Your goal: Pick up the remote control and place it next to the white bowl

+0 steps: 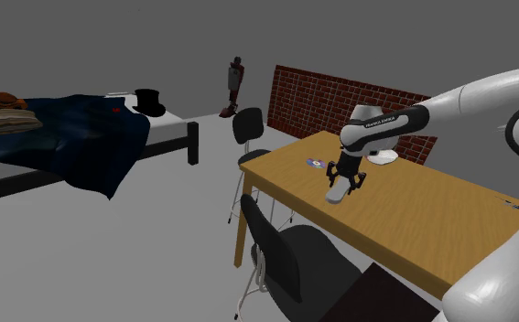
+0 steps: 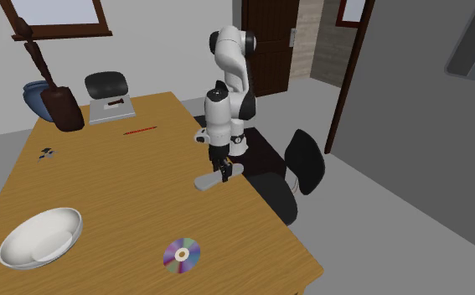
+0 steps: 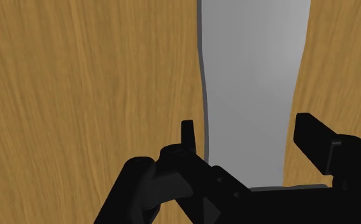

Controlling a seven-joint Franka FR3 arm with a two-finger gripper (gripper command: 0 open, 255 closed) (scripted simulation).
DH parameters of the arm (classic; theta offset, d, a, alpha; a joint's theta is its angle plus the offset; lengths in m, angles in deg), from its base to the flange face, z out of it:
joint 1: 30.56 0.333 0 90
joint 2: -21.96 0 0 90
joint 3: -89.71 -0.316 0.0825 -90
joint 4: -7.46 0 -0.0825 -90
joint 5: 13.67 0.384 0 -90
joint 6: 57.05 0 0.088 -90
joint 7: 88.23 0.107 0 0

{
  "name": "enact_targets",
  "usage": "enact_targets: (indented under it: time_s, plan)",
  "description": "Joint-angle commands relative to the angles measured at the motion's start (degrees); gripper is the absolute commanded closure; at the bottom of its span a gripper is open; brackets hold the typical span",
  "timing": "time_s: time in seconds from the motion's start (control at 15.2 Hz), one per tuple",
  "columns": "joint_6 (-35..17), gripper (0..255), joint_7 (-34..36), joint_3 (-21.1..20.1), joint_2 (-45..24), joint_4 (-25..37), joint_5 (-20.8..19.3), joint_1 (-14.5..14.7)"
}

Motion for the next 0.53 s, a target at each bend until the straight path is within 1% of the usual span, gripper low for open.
enact_targets:
  time_s: [0.0, 0.46]
  plan:
    - [1.5, 255, 0.1, 0.0, 0.7, 0.9, 0.0, 0.0]
    - [6.9, 255, 0.1, -0.1, 2.8, 4.1, -0.2, 0.1]
